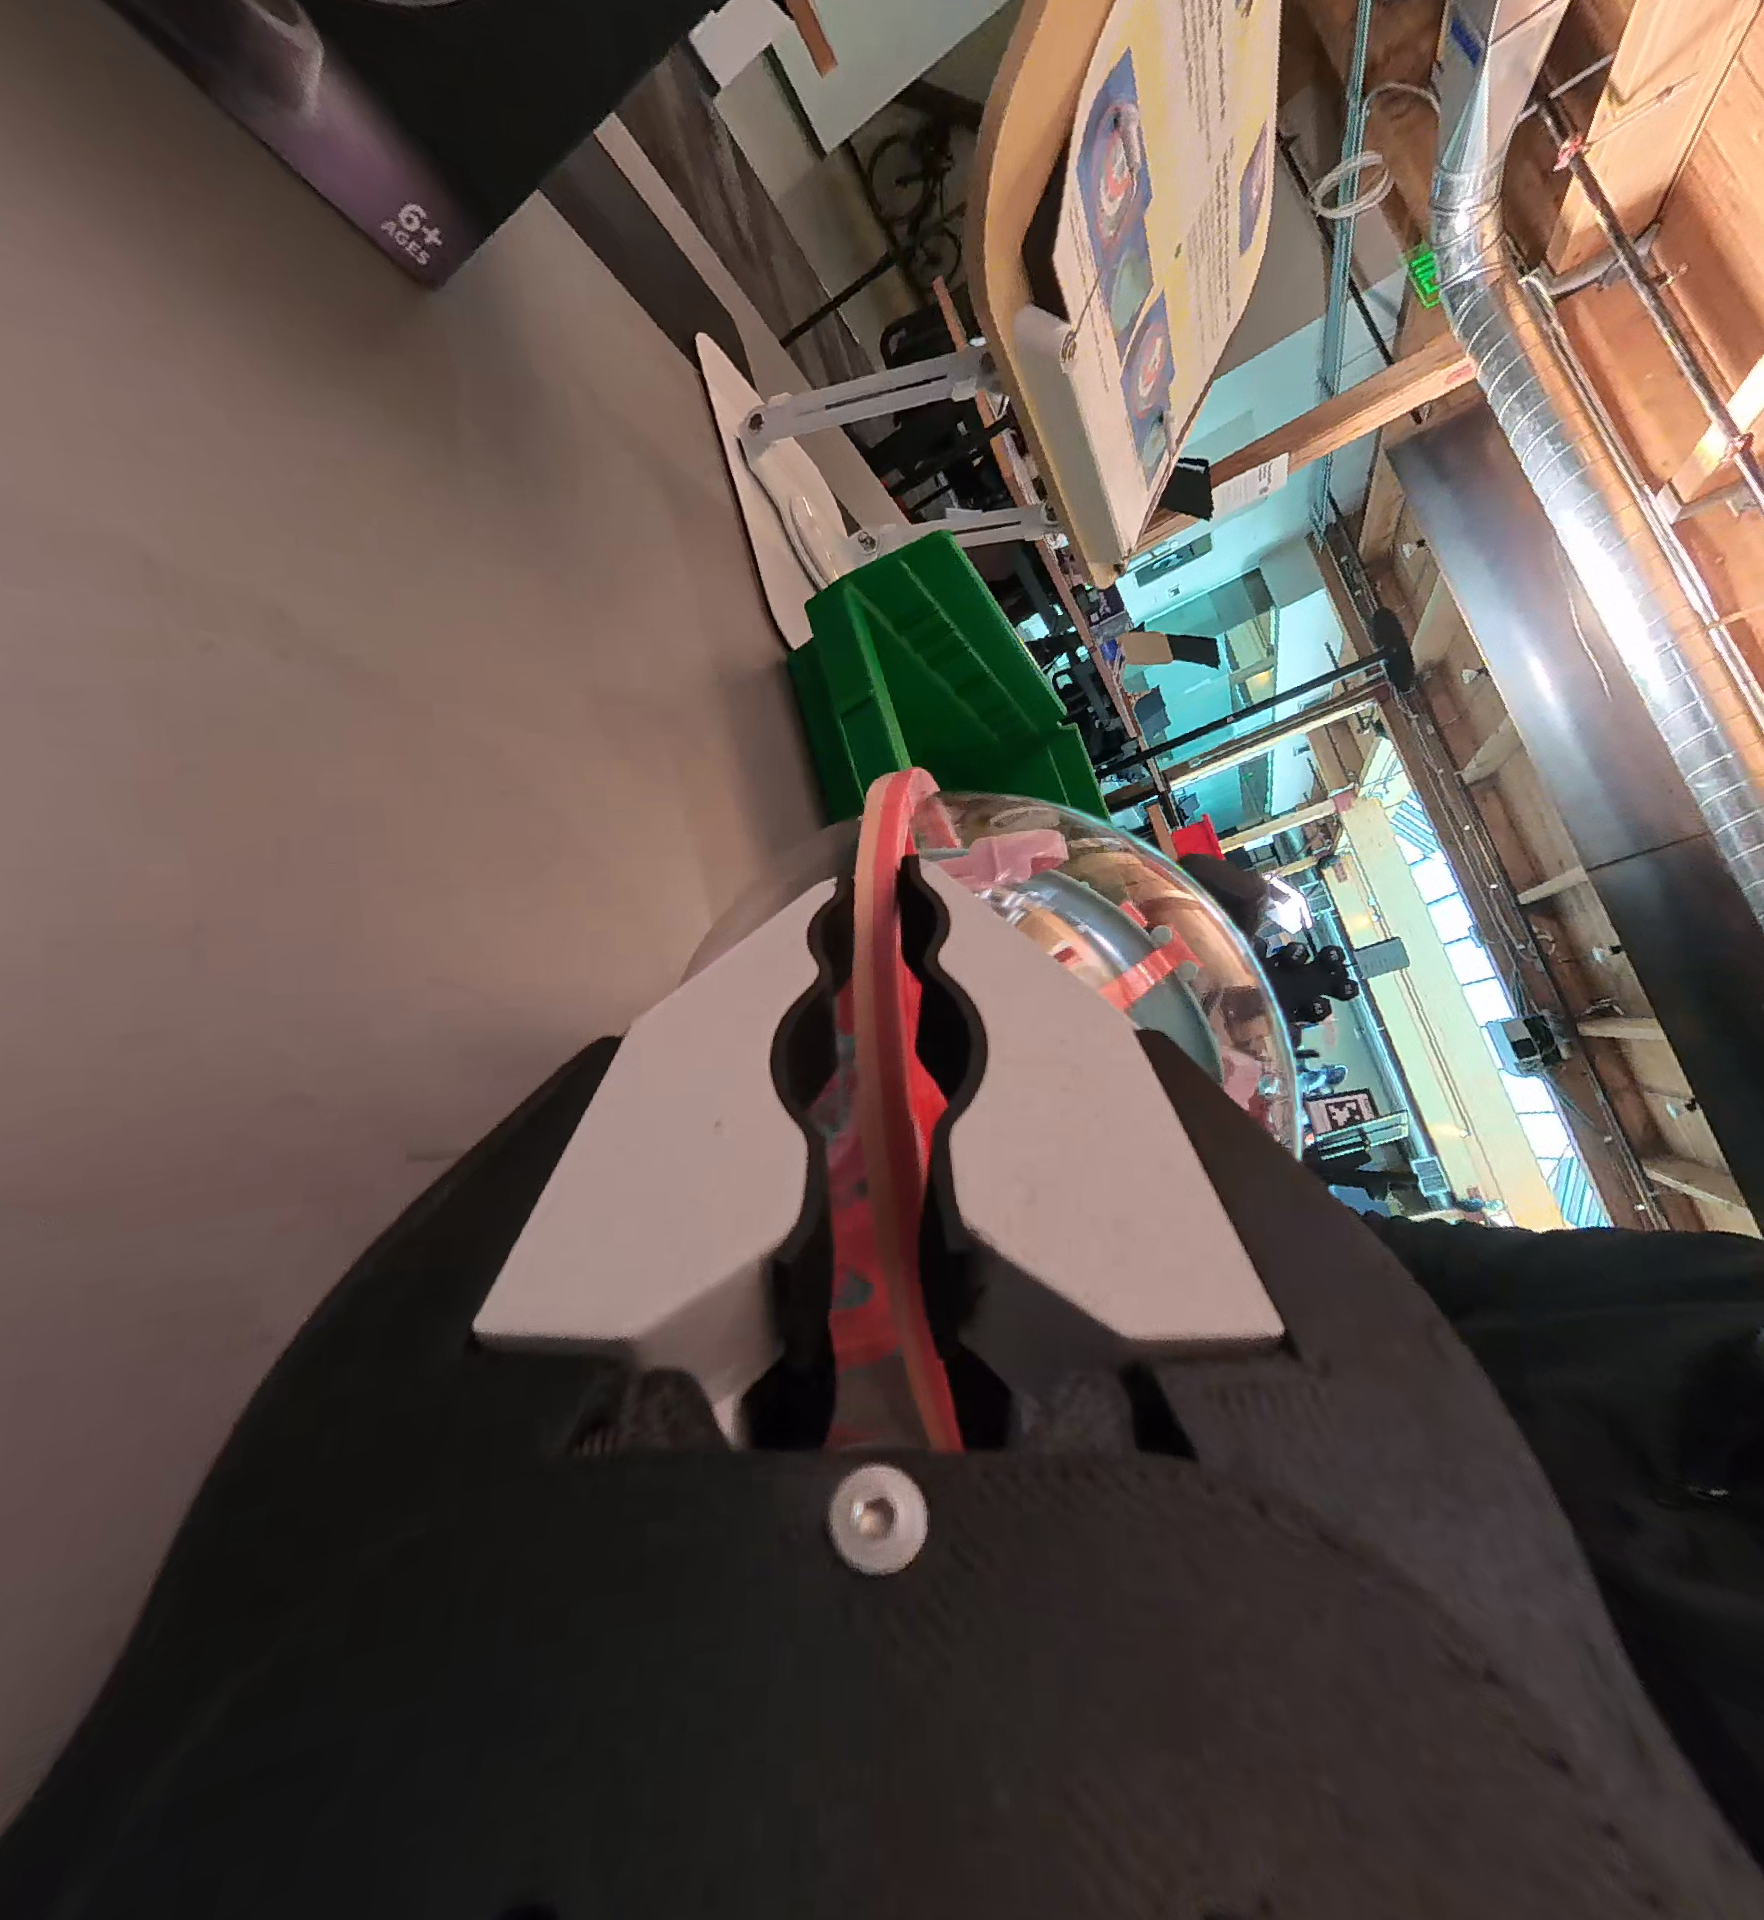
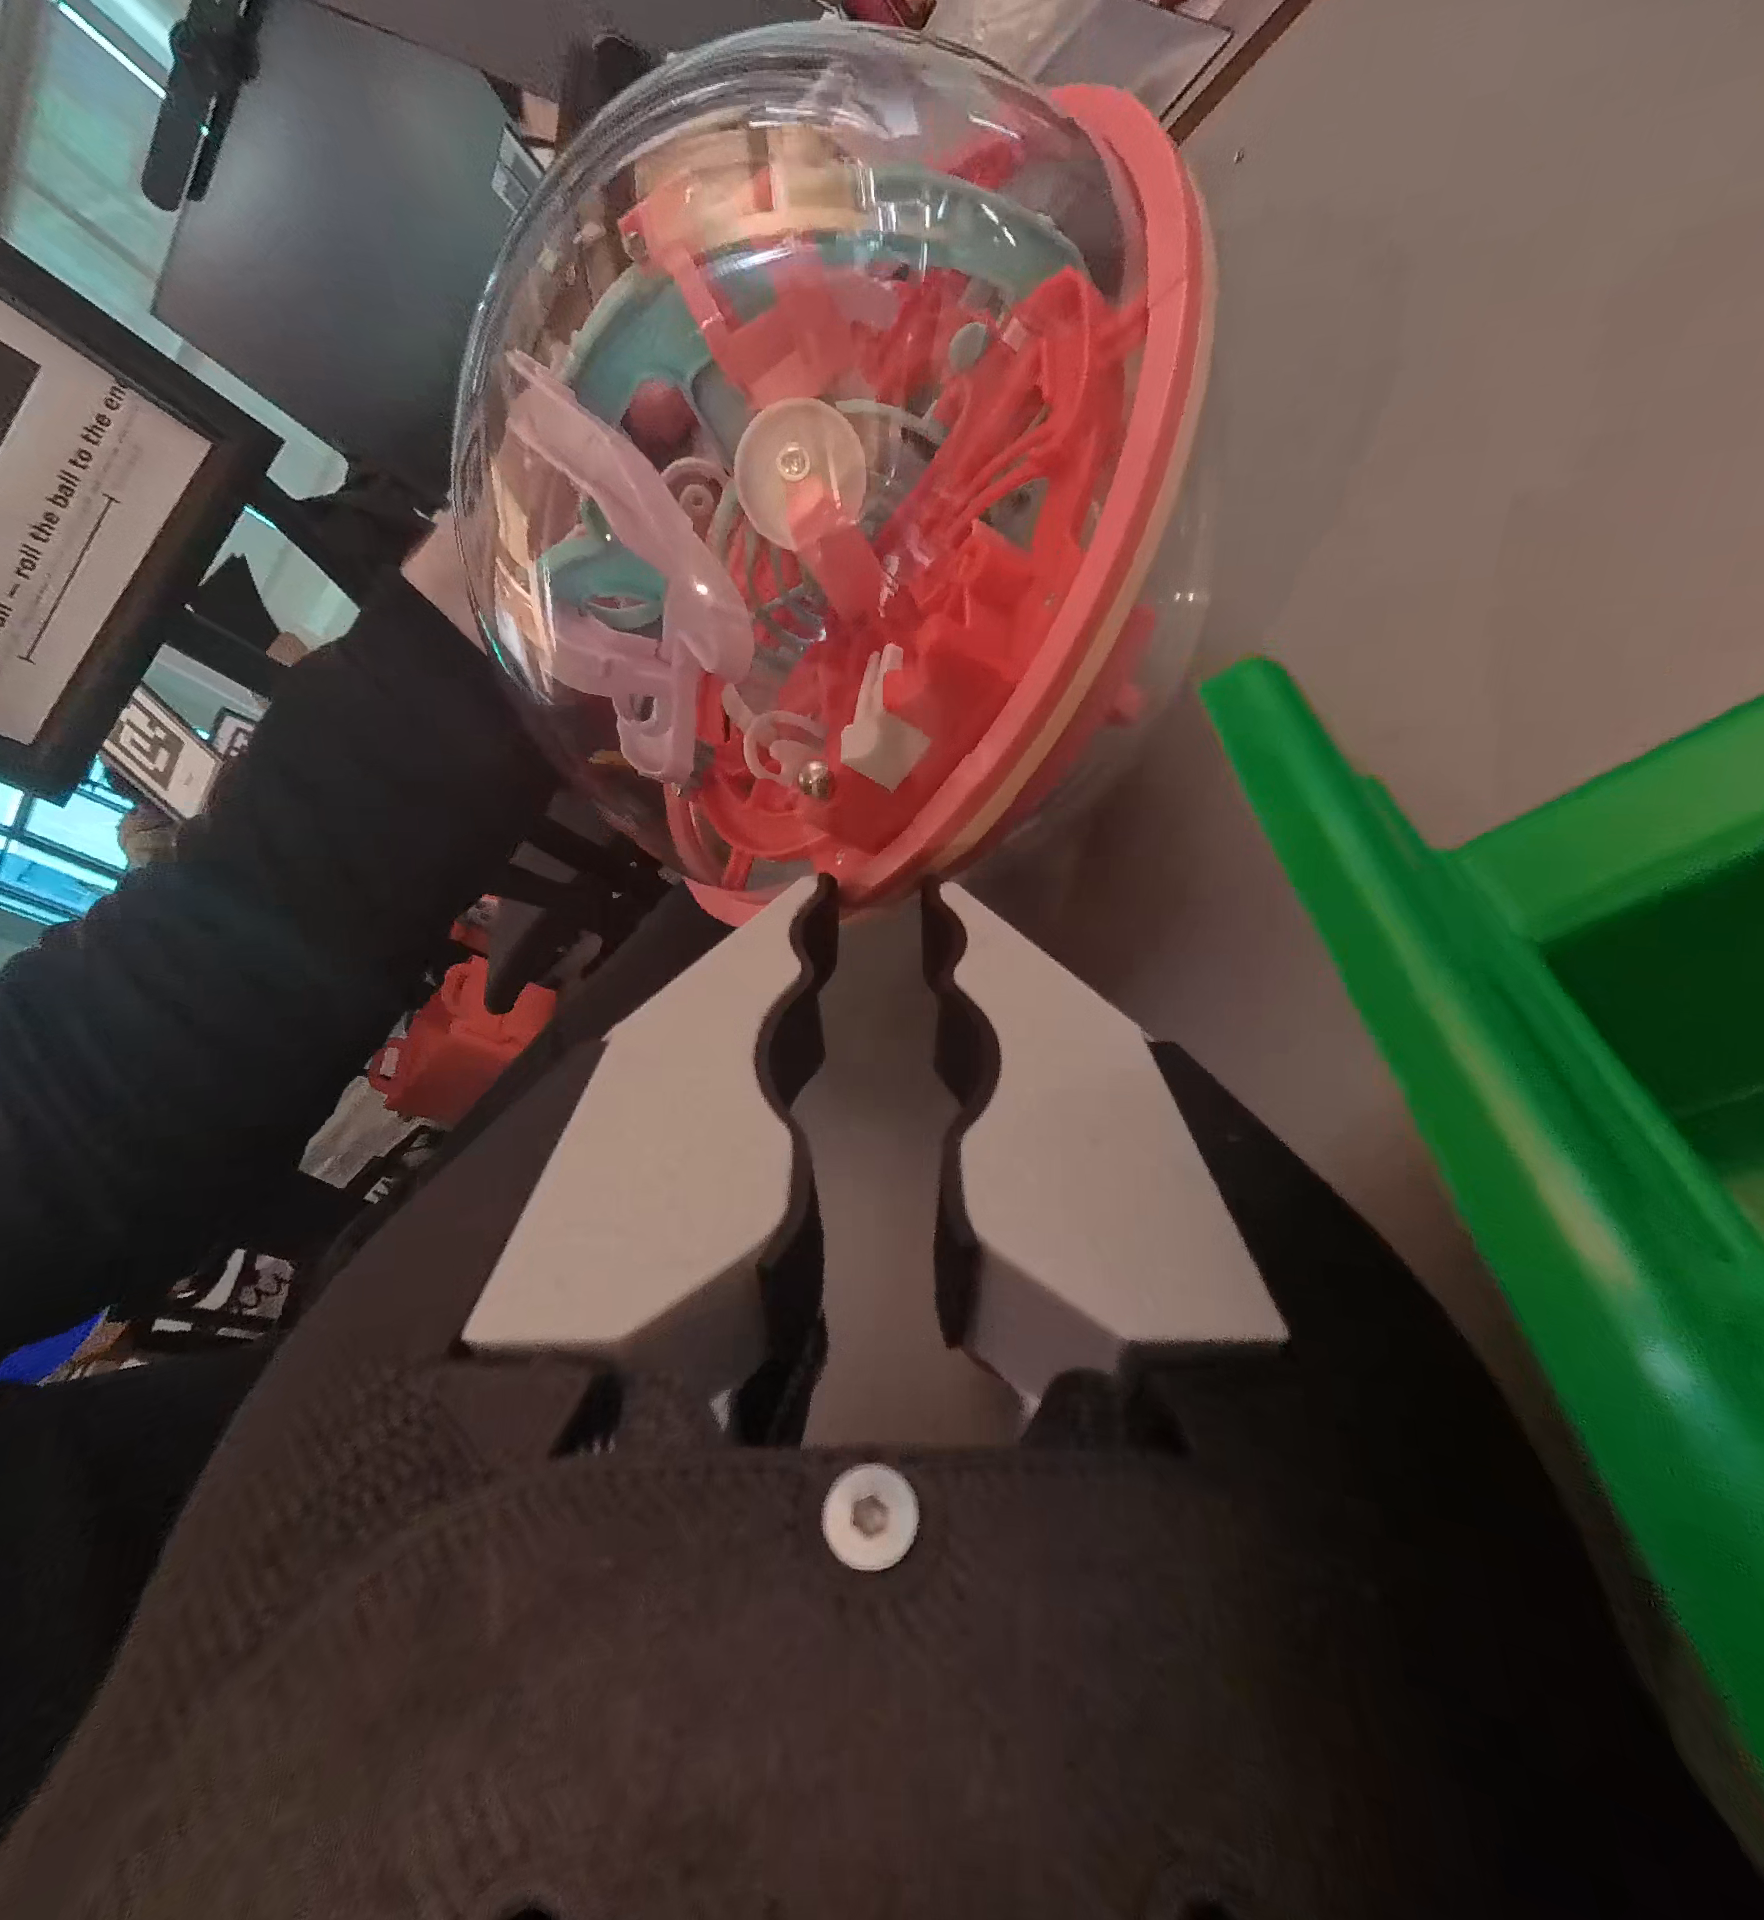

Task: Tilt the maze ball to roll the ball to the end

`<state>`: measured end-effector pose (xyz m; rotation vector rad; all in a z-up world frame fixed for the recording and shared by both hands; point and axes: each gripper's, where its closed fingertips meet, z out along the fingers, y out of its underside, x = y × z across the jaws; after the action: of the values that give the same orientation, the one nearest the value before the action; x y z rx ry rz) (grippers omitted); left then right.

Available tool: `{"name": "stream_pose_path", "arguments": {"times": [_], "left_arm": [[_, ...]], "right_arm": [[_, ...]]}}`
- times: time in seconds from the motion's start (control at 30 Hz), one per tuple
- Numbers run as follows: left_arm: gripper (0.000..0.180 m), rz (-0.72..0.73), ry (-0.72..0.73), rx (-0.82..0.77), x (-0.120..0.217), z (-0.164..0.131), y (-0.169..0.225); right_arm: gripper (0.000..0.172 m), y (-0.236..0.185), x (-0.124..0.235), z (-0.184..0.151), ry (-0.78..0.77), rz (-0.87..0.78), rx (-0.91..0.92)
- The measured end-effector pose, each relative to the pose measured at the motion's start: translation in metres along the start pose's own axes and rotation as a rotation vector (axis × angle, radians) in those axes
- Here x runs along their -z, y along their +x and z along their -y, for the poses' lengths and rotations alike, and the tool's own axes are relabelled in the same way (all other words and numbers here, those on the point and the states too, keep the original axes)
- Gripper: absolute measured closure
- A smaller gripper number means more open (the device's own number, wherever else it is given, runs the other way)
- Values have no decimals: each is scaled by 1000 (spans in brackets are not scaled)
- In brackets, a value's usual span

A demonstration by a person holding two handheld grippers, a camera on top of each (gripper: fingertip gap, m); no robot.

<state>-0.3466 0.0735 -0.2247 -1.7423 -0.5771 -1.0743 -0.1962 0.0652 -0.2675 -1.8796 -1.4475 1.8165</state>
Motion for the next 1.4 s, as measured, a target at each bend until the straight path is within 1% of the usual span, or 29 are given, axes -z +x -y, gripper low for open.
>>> {"name": "stream_pose_path", "arguments": {"times": [0.1,0.27,0.37,0.47,0.83,1.1,1.4], "left_arm": [[174,31,4,8,1,1,-6],[174,3,39,31,3,1,-9],[174,26,54,30,2,0,-14],[174,15,75,21,0,0,-14],[174,-1,100,13,-1,-1,-12],[174,35,102,8,1,-1,-12],[174,43,121,17,3,-3,-13]], "right_arm": [[157,0,1,5,5,-12,14],[156,1,2,10,1,-23,27],[155,2,4,15,7,-44,50],[155,3,7,18,9,-62,65],[155,5,10,18,13,-72,54],[155,6,10,18,17,-76,56],[154,5,10,19,16,-77,67]]}}
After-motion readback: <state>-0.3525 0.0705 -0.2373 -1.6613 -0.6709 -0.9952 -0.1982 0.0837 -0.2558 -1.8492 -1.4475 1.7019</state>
